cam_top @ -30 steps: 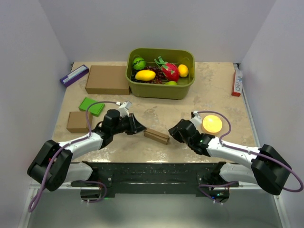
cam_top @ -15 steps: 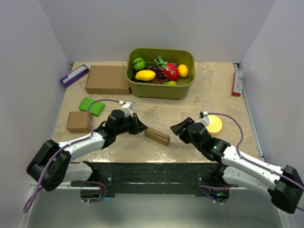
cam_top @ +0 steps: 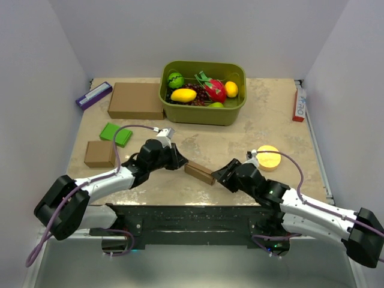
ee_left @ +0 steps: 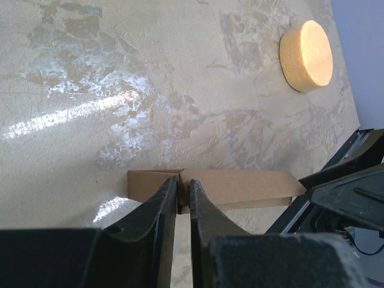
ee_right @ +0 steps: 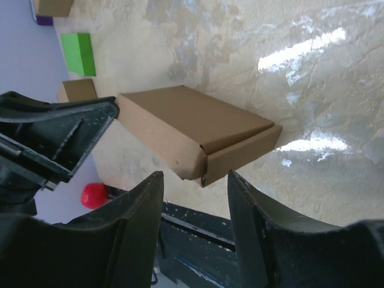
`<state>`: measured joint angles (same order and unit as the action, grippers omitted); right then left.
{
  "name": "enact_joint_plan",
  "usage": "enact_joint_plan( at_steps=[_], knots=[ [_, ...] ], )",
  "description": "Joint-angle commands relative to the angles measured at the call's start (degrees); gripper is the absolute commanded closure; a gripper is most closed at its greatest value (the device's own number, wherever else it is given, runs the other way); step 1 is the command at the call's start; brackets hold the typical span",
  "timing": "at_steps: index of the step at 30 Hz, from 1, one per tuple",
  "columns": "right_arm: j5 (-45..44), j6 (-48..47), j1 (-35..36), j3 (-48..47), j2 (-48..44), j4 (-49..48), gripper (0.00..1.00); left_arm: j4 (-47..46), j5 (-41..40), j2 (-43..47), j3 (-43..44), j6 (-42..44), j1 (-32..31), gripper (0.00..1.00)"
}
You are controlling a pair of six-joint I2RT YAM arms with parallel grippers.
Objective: Fold the paper box
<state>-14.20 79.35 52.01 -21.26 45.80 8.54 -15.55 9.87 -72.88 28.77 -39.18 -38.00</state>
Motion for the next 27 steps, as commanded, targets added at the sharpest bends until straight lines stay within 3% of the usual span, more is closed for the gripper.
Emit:
enact_joint_plan(
  at_steps=[1, 15, 27],
  knots=[
    [-0.4, 3.4, 2.0, 1.2, 2.2, -4.0, 0.5, 10.0, -2.5, -2.4, -1.0, 2.8, -1.2, 0.89],
    [-7.8, 5.5, 2.6, 0.2, -5.1, 3.7, 0.49, 10.5, -2.8, -2.3, -0.6, 3.1, -1.5, 0.89],
    [-7.5, 6.7, 2.6, 3.2, 0.1, -2.2, 0.5, 10.9, -2.9, -1.9, -0.6, 2.8, -1.5, 0.89]
  ],
)
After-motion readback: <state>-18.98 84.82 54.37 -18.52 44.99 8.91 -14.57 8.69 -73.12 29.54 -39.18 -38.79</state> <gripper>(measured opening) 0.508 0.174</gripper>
